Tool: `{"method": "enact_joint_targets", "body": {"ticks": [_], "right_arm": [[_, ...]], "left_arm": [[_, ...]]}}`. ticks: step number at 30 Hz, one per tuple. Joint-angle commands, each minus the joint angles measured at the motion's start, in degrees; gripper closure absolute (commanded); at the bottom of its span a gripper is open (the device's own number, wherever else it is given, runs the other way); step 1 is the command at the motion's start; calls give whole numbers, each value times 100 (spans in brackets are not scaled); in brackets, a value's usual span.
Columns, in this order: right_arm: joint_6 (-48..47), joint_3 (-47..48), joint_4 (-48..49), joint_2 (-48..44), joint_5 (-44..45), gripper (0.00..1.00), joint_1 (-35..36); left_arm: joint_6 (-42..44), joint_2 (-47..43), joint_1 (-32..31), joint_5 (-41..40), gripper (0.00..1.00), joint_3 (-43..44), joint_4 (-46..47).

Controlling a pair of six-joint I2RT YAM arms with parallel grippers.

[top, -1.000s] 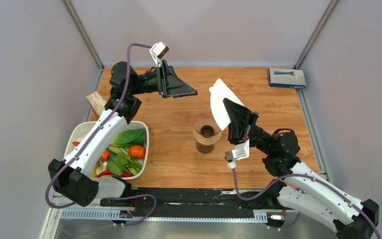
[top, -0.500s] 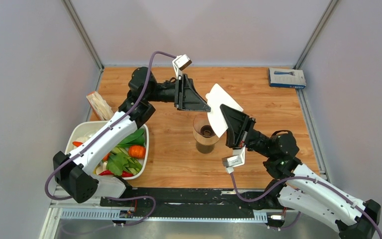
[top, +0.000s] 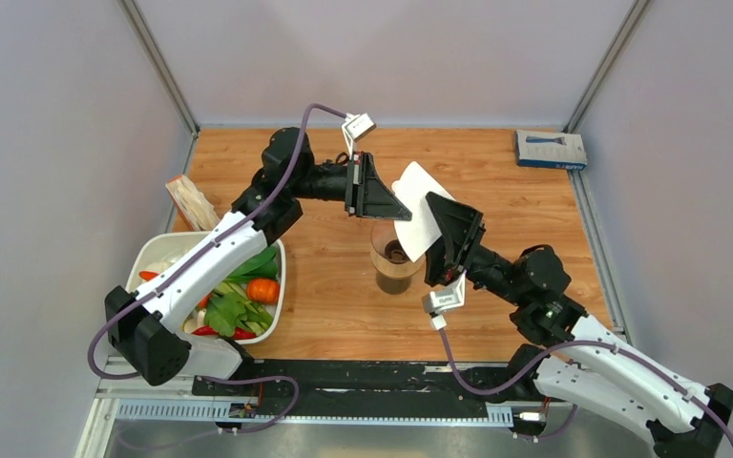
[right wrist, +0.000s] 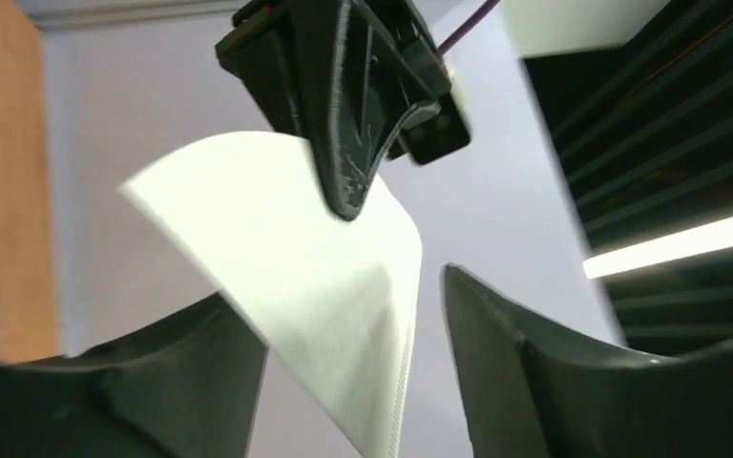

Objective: Place the coffee filter in the dripper

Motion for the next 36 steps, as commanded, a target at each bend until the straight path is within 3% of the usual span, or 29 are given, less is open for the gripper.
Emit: {"method": "enact_joint_targets", "body": {"ticks": [1,2,6,7,11,15,25,28,33,35,36], "right_arm": [[2192,1232,-2154,-74,1138,20,41],[2747,1511,-2764,-27,1398,13,35],[4558,2381,-4840,67,1445,2,29],[4964,2570,-5216,67,1254,0,26],[6520,3347,-5885,264,403,2,25],[7419,4042,-5906,844,-184,10,30],[8126,4698,-5674,1818,-848,32,26],[8133,4763,-5653,1902,-1046,46,23],[8010,4559,-5650,1789,-1134,97,26],[7987,4487,-5643,1738,-1142,100,27],[7999,4498,-5641,1735,-1176,100,26]], "left_arm": [[1580,-110,219,13,100,483,-1094],[1875,-119,328,45,100,631,-1306],[4094,-163,573,569,100,1080,-2955],[4908,-198,580,680,100,1164,-3261],[6641,-202,592,649,100,1583,-4552],[7137,-137,561,643,100,1872,-4996],[8036,-124,-29,669,100,2037,-5536],[8153,-91,-60,576,100,2130,-5612],[8016,-129,-55,519,99,2211,-5598],[7918,-189,-59,438,87,2212,-5628],[7914,-206,-55,352,76,2239,-5674]]}}
